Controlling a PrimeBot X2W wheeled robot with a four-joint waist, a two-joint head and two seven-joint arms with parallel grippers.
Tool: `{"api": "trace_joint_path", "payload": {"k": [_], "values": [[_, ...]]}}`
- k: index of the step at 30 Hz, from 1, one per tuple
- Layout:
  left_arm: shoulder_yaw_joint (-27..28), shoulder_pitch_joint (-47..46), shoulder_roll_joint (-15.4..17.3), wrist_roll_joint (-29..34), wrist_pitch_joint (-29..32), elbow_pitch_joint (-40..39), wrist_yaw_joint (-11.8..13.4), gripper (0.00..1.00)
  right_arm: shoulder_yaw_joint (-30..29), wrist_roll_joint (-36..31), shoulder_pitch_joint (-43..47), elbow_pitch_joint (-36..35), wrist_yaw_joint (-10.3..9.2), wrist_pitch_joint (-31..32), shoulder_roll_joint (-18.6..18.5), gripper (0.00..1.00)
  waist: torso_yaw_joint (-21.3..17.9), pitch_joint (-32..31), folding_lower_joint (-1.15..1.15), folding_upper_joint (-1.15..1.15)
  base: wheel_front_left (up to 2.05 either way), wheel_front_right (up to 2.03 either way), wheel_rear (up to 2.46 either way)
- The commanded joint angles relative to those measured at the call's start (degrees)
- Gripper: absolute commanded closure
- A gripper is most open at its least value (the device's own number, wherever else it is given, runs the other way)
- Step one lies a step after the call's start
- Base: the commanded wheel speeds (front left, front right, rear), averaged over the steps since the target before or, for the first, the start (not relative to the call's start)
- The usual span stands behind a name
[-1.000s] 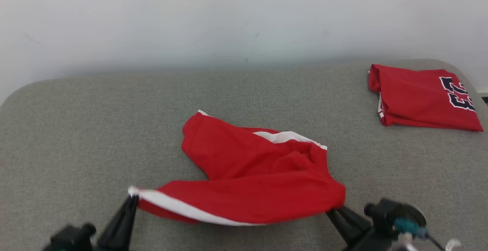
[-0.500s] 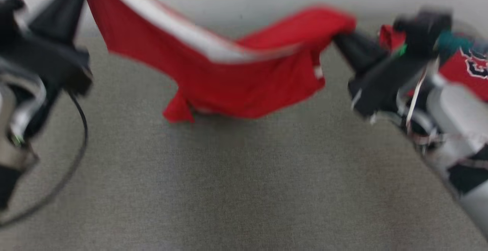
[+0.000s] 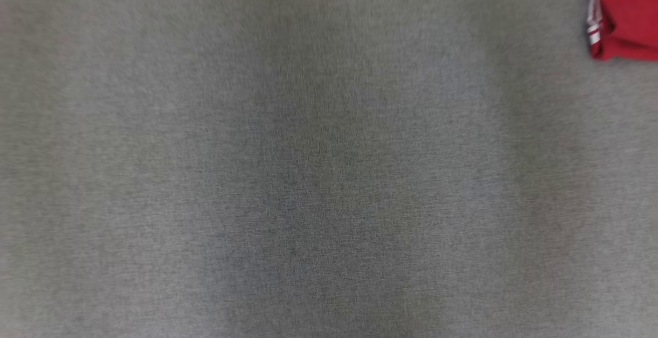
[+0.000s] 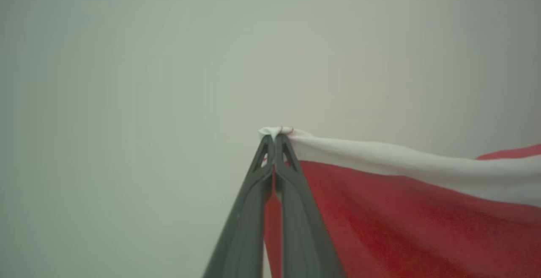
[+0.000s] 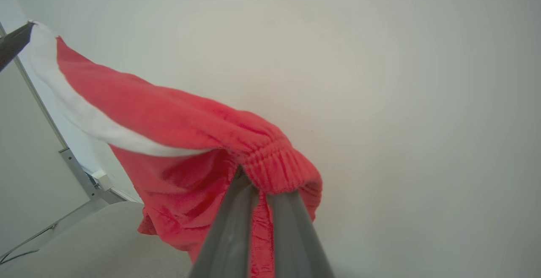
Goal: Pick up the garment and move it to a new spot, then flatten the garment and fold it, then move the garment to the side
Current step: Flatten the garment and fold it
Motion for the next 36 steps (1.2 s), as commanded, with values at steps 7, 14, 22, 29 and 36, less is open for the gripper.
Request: {"api": "trace_joint_path", "payload": {"k": [7,14,22,29,36], "values": [[-4.85,-9.64,-1.6,-2.81,-3.79,7.06,0.1,1.0,4.45,-2.08,-10.33,8.02,-0.13,-1.65,0.75,1.0,0.31,7.75,-0.03,-0.02,0.0,0.0,0.0],[-9.57,-8.84,-1.8,-6.71,-8.28,8.08,0.1,1.0,8.77,-0.03,-10.7,10.51,-0.13,-4.8,-0.52,1.0,1.1,7.96,-0.03,-0.02,0.0,0.0,0.0],[-4.22,18.26,0.46,-9.29,-10.74,-8.16,0.56,1.0,18.04,5.72,8.7,-0.54,-0.13,-13.08,-10.2,1.0,2.14,1.32,-0.03,-0.02,0.0,0.0,0.0],[9.09,55.34,-3.28,-5.1,-10.71,-28.24,5.36,1.0,21.21,8.83,29.84,-11.66,-0.13,-18.22,-18.6,1.0,2.47,-5.63,-0.03,-0.02,0.0,0.0,0.0],[15.04,82.13,-11.57,-2.03,-10.72,-32.98,3.26,1.0,19.86,8.27,49.62,-17.17,-0.13,-21.19,-23.11,1.0,3.3,-12.01,-0.03,-0.02,0.0,0.0,0.0]]}}
